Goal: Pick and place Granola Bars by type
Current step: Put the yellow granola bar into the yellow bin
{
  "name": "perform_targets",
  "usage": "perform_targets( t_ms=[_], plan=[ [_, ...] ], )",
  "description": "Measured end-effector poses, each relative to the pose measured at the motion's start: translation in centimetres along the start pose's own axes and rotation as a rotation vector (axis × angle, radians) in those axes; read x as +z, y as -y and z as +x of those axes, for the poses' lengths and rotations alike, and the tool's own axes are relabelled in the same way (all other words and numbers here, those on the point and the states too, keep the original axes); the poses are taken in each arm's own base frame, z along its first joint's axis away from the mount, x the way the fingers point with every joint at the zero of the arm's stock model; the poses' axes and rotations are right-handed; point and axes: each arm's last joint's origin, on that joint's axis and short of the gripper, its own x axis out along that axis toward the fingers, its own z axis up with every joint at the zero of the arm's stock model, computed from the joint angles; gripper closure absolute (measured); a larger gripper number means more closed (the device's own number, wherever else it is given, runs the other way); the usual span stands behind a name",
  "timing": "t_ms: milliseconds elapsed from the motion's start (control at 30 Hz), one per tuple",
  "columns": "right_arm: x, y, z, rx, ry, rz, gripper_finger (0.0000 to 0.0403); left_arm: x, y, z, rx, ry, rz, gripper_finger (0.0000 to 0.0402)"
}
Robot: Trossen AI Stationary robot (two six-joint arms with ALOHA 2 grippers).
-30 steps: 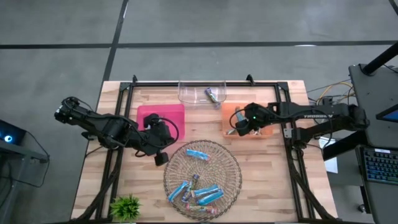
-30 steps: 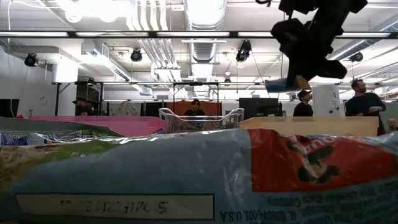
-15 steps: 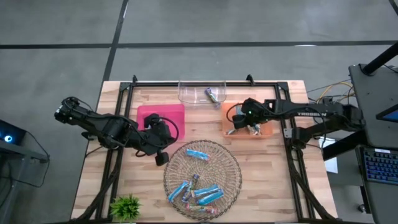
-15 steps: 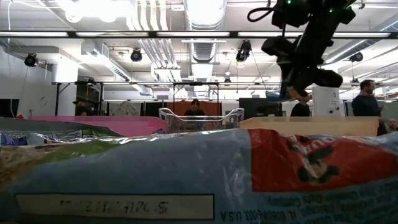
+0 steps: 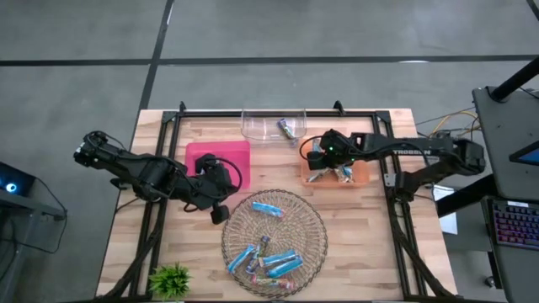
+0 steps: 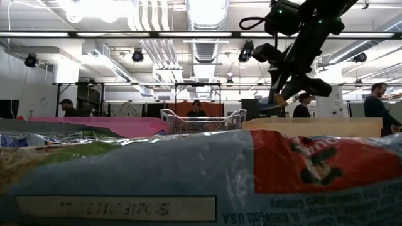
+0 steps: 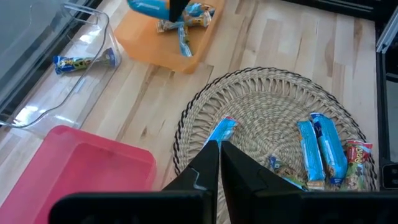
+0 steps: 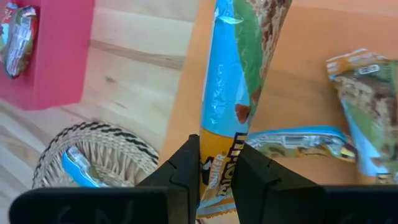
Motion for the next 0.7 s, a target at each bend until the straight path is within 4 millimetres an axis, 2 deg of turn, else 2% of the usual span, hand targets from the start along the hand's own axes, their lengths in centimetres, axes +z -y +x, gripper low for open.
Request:
perform_targets(
  t_ms=[433,700],
  plan=[
    [0.1,-0.4,3.2,-0.018,-0.033,0.018,0.0339,0.0,0.0,0.0,0.000,0.000,-0.024,0.0401],
    [0.1,-0.5,4.2,-0.017,-0.054,0.019,0.0339,0.0,0.0,0.0,0.000,0.000,-0.024,0.0401]
  ],
)
